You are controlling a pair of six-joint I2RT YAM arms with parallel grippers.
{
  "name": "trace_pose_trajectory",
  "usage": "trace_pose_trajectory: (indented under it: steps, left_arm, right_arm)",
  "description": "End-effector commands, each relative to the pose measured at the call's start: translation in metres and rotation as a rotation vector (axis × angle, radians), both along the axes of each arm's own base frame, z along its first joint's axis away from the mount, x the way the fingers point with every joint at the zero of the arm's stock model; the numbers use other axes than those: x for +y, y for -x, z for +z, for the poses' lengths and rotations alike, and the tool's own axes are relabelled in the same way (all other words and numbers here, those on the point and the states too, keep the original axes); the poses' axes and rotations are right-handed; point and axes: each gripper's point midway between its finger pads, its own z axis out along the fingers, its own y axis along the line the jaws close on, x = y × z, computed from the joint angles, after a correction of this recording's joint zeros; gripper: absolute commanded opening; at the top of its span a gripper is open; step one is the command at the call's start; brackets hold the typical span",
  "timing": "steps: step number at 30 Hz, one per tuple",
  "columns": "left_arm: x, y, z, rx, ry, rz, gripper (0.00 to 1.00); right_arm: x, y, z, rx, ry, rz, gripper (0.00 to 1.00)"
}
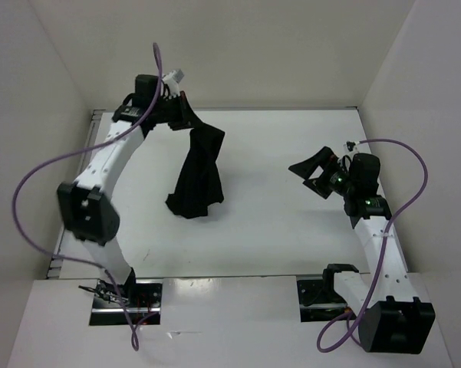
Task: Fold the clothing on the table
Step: Move the skirt to the center of the board
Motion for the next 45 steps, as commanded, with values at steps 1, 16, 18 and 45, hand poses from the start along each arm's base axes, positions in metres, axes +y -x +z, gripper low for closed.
trace_pose_trajectory:
  steps: [1, 16, 18, 45]
  left_arm:
    - [0.023, -0.075, -0.075, 0.17, -0.009, 0.15, 0.0]
    - [0.096, -0.051, -0.155, 0.339, -0.178, 0.346, 0.98]
    - [0.097, -0.029, -0.163, 0.35, -0.222, 0.344, 0.98]
    - [0.057, 0.054, -0.264, 0.61, -0.247, 0.19, 0.81]
  right_arm:
    - [0.003, 0.0, 0.013, -0.062, -0.011, 0.014, 0.99]
    - [0.104, -0.036, -0.046, 0.074, 0.482, 0.285, 0.89]
    - [0.128, -0.048, -0.06, 0.087, 0.511, 0.333, 0.78]
    - [0.256, -0.095, -0.155, 0.127, 0.622, 0.608, 0.38]
